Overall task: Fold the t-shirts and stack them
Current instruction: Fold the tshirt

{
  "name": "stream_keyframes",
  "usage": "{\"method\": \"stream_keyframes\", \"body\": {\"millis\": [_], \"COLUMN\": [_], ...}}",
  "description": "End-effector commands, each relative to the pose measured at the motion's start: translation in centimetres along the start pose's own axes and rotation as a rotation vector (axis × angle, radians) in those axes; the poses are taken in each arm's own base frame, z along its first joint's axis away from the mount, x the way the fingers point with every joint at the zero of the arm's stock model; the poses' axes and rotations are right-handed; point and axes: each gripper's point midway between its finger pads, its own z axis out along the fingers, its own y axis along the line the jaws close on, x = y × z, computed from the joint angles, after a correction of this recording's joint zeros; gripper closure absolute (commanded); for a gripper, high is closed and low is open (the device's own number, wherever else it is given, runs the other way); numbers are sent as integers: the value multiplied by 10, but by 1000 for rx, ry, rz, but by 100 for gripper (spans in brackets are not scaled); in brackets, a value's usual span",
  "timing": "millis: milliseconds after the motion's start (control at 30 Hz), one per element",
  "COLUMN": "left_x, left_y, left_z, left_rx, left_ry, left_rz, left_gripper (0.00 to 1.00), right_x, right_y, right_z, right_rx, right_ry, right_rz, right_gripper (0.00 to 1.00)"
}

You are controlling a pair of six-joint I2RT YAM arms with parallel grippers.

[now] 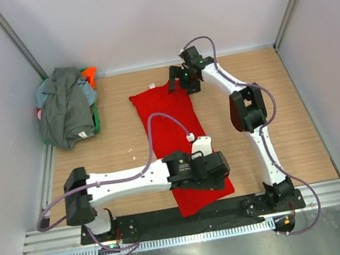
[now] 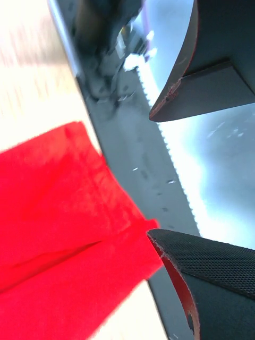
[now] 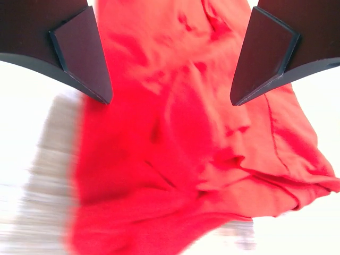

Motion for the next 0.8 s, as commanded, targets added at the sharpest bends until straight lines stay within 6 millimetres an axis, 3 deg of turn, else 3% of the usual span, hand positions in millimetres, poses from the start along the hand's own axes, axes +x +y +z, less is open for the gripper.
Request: {"method": "stream_keyframes", "body": {"millis": [0, 33, 67, 100, 133, 167, 200, 233, 267, 300, 333, 367, 400, 433, 467, 500, 533, 567, 600, 633, 667, 700, 733, 767], "left_x": [-14, -18, -23, -27, -35, -41, -47, -53, -62, -74, -87, -94, -118, -138, -149, -179, -193, -222, -236, -240, -270, -281, -281, -308], "left_y": [30, 34, 42, 56, 70, 79, 99, 110, 112, 136, 135, 146, 165, 168, 172, 190, 197, 203, 206, 215, 210, 219, 228, 224], "left_z": [-55, -59, -68, -66, -65, -64, -58, -54, -47, -39, -32, -24, -21, -17, -12, -14, 2, -1, 3, 33, 30, 43, 76, 80], "left_rx": [-89, -92, -95, -134, -182, -197, -237, -251, -237, -273, -234, -240, -260, -241, -227, -237, -250, -225, -228, -267, -244, -254, -282, -259], "left_ry": [-73, -90, -117, -145, -186, -206, -216, -220, -239, -244, -257, -258, -285, -321, -312, -346, -332, -347, -351, -287, -321, -296, -234, -265], "left_rz": [25, 34, 38, 46, 57, 56, 47, 55, 32, -20, -26, -38, -112, -107, -131, -202, -219, -241, -246, -242, -245, -240, -235, -240], "left_gripper": [17, 17, 16, 14, 12, 11, 11, 11, 11, 12, 13, 14, 14, 15, 16, 16, 17, 17, 18, 18, 19, 20, 21, 21], "right_x": [-38, -36, -44, -24, -20, -22, 6, 16, 16, 51, 58, 93, 97, 101, 112, 130, 135, 161, 160, 163, 182, 188, 183, 197], "right_y": [-10, -9, -2, -11, -14, -9, -28, -34, -30, -48, -46, -62, -54, -52, -47, -46, -39, -34, -20, -9, -13, -10, -1, -9], "right_z": [-79, -88, -112, -112, -118, -141, -135, -138, -155, -146, -148, -142, -156, -158, -160, -171, -175, -175, -191, -198, -197, -201, -218, -215], "right_rx": [66, 71, 72, 97, 108, 115, 164, 182, 174, 204, 187, 217, 182, 156, 135, 115, 84, 67, 9, -46, -52, -76, -129, -127], "right_ry": [-110, -117, -168, -132, -143, -188, -140, -137, -180, -112, -129, -74, -105, -126, -123, -124, -142, -113, -161, -188, -171, -181, -244, -239], "right_rz": [-18, -18, -25, -14, -7, -7, 13, 38, 45, 74, 86, 111, 112, 113, 130, 130, 128, 128, 111, 99, 98, 102, 92, 97], "right_gripper": [0, 0, 0, 0, 0, 0, 0, 0, 0, 0, 0, 0, 0, 0, 1, 1, 1, 1, 1, 1, 1, 1, 1, 0]}}
